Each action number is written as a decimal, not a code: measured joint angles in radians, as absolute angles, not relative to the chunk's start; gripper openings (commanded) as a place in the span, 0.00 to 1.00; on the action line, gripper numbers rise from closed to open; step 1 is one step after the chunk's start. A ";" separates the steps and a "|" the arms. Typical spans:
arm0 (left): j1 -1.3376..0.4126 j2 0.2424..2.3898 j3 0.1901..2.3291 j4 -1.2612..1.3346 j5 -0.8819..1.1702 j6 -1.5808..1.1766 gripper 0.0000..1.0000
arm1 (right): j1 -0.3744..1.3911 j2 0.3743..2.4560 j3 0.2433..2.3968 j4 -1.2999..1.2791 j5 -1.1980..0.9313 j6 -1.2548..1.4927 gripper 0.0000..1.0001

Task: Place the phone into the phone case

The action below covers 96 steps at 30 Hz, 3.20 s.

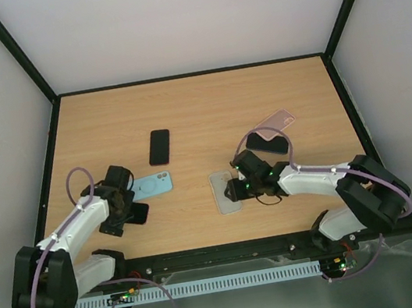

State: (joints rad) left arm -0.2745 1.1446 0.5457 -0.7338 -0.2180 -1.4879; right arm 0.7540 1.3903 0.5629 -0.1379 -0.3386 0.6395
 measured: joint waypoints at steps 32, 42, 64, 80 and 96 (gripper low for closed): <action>-0.196 1.376 0.634 -0.695 -0.180 -1.449 0.82 | 0.793 1.292 0.505 -0.100 -0.287 0.703 0.59; -0.199 1.335 0.609 -0.683 -0.179 -1.428 0.74 | 0.793 1.372 0.501 0.003 -0.303 0.704 0.54; -0.536 1.208 0.546 -0.669 -0.137 -1.489 0.69 | 0.807 1.280 0.515 -0.026 -0.347 0.744 0.51; -0.730 1.174 0.531 -0.554 -0.060 -1.565 0.69 | 0.923 1.317 0.517 0.178 -0.476 0.838 0.44; -0.822 1.174 0.531 -0.454 -0.021 -1.587 0.69 | 1.056 1.597 0.600 0.299 -0.595 0.861 0.18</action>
